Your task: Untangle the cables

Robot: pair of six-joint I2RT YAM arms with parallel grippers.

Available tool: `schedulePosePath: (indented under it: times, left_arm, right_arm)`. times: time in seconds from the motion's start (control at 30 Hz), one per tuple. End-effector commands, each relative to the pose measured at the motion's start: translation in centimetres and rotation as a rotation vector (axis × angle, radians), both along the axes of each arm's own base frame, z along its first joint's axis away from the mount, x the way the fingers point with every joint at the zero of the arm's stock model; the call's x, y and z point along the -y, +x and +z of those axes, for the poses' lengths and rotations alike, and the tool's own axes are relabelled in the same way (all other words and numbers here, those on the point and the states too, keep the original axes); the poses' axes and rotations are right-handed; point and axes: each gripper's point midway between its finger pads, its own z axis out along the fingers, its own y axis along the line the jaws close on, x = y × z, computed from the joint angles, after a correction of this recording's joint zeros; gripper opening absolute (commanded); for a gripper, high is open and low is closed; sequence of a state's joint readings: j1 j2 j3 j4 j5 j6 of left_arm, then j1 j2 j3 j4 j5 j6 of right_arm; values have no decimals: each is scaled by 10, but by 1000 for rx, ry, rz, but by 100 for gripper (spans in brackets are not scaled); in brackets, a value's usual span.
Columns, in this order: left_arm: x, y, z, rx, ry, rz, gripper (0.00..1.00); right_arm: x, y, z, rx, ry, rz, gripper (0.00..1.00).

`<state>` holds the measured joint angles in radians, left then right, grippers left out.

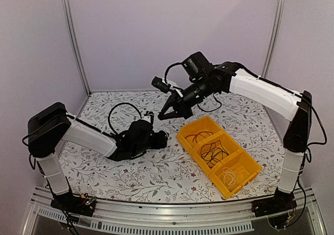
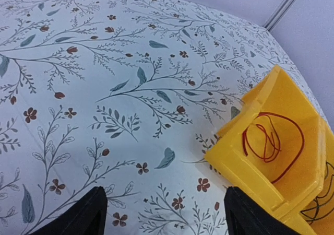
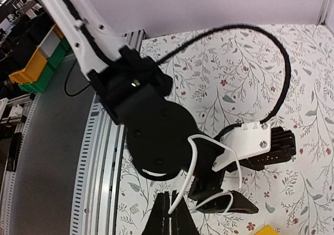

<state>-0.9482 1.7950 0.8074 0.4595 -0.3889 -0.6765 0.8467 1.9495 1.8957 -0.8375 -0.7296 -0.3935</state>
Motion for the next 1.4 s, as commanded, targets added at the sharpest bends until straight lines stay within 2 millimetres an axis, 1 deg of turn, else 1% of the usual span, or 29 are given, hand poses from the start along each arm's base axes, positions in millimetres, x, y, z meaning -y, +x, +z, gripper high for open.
schedulePosePath:
  times: [0.0,0.1,0.17,0.27,0.33,0.43,0.47,0.57,0.7,0.73,0.77,0.9,0.97,1.03,1.13,1.3,1.37]
  left_arm:
    - [-25,25,-29,-53,19,86,79]
    - [-37,28,-47,-98,34,98,78]
    - [-46,26,-56,-102,57,113,78]
    - [-59,24,-64,-126,55,137,77]
    - [-65,20,-60,-119,52,137,77]
    - [-76,14,-43,-73,63,136,77]
    - [-84,9,-39,-61,72,142,77]
    - [-101,-3,-18,-3,61,141,77]
    - [-111,-17,12,74,56,95,78]
    - [-113,-20,24,103,45,89,78]
    - [-116,-22,32,125,43,82,78]
    - [-128,-30,59,195,28,88,79]
    - [-137,-30,70,231,31,115,79]
    - [-146,-30,77,256,33,148,80]
    - [-147,-30,85,281,45,146,81]
    - [-144,-25,82,274,68,145,82]
    - [-142,-23,77,265,60,149,82]
  right_arm:
    - [19,-41,118,143,239,128,0]
    - [32,-52,158,236,304,140,0]
    - [40,-55,179,297,336,129,0]
    - [51,-56,205,397,379,93,0]
    - [57,-56,212,439,380,72,0]
    - [57,-50,209,467,360,52,0]
    - [56,-48,207,468,352,48,0]
    - [54,-45,197,459,330,47,0]
    - [54,-42,176,439,290,48,0]
    - [54,-41,171,441,280,45,0]
    - [55,-40,165,442,268,43,0]
    - [63,-39,146,435,227,32,0]
    - [69,-40,141,437,216,29,0]
    - [78,-42,138,448,206,23,0]
    - [91,-41,133,460,189,17,0]
    - [116,-40,132,502,169,-17,0]
    - [126,-38,132,521,152,-33,0]
